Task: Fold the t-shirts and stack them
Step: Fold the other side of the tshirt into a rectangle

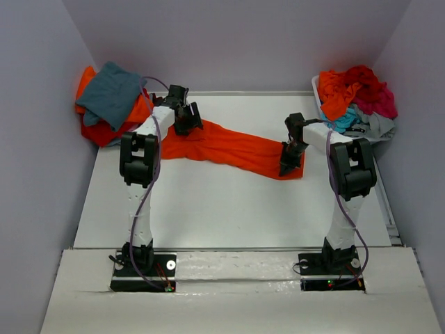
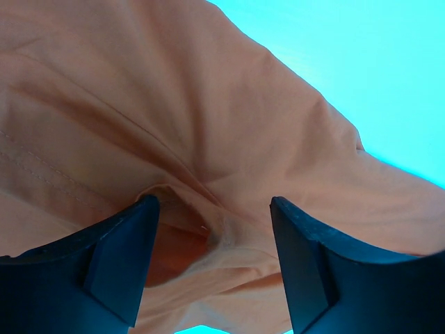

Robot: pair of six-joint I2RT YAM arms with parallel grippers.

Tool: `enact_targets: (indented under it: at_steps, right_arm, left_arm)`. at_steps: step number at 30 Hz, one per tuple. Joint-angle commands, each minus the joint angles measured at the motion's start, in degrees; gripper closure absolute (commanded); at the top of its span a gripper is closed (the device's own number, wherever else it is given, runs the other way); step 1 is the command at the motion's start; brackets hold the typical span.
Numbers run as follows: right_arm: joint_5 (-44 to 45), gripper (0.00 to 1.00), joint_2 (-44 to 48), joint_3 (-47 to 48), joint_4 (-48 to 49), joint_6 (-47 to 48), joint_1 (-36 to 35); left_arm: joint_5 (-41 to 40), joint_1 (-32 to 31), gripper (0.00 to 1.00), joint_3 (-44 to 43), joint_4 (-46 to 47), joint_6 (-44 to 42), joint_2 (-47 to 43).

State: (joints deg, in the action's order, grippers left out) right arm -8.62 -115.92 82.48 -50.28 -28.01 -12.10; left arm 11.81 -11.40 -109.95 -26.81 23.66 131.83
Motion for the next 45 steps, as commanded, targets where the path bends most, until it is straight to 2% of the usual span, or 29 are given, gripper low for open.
enact_targets:
  at_steps: [1, 6, 12, 17, 24, 34, 45]
  right_arm:
    - [1.42, 0.93, -0.36, -2.23, 1.41, 0.59, -0.56]
    - [0.27, 0.93, -0.97, -2.76, 2.47, 0.41, -0.56]
    - [0.62, 0.93, -1.42, -1.88, 2.21, 0.68, -0.56]
    - [0.01, 0.93, -2.03, -2.23, 2.73, 0.59, -0.56]
    - [-0.34, 0.93, -2.47, -2.06, 2.91, 0.59, -0.56]
    - [-0.25, 0.93, -2.56, -2.23, 2.99, 0.76, -0.56]
    - [-0.08, 0.93, -1.77, -3.64, 3.26, 0.68, -0.56]
  left_arm:
    - [-1.26, -0.73, 0.20, -0.62, 1.05, -0.81, -2.80]
    - [-3.29, -0.73, 0.15, 2.98, 2.55, -1.51, -8.06]
    - [-4.60, -0.73, 0.14, 9.74, 3.51, -1.51, -15.35]
    - [-6.19, -0.73, 0.14, 11.25, 3.09, -2.13, -19.85]
    - [-5.31, -0.73, 0.14, 13.78, -1.58, -1.25, -21.53]
    - [-3.11, -0.73, 0.14, 22.41, 2.11, 0.25, -23.20]
    - [-1.18, -0.73, 0.15, 20.57, 4.48, 0.07, -17.93]
